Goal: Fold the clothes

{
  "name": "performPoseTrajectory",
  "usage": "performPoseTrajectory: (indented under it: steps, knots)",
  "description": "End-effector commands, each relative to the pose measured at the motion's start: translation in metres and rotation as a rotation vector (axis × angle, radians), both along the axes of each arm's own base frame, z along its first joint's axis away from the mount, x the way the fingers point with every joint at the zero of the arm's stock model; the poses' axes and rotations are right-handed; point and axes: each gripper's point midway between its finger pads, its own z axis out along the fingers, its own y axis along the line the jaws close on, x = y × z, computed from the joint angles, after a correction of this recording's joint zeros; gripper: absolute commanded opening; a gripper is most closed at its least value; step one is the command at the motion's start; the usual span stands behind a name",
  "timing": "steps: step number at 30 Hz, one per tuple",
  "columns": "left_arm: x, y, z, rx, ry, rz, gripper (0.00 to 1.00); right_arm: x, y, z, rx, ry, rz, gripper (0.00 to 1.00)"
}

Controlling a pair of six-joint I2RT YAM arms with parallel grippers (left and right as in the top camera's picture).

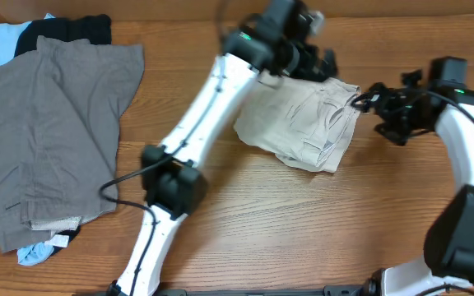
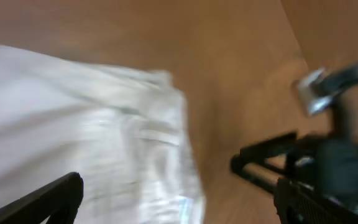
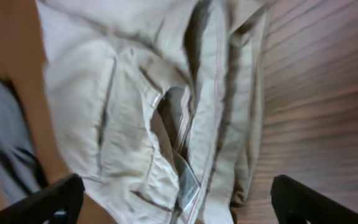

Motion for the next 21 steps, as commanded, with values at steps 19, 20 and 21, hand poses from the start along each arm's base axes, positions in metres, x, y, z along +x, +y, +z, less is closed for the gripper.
performPoseTrajectory:
  steps: [19, 20, 21]
  knots:
    - [0.054, 0.2, 0.042, 0.285, -0.093, 0.432, 1.0, 0.003, 0.024, -0.13, -0.357, 0.283, -0.085, 0.93]
    - [0.054, 0.199, 0.042, 0.288, -0.098, 0.425, 1.0, 0.002, 0.022, -0.134, -0.366, 0.292, -0.086, 0.88]
    - [0.054, 0.199, 0.042, 0.288, -0.099, 0.424, 1.0, 0.001, 0.021, -0.138, -0.374, 0.3, -0.086, 0.8]
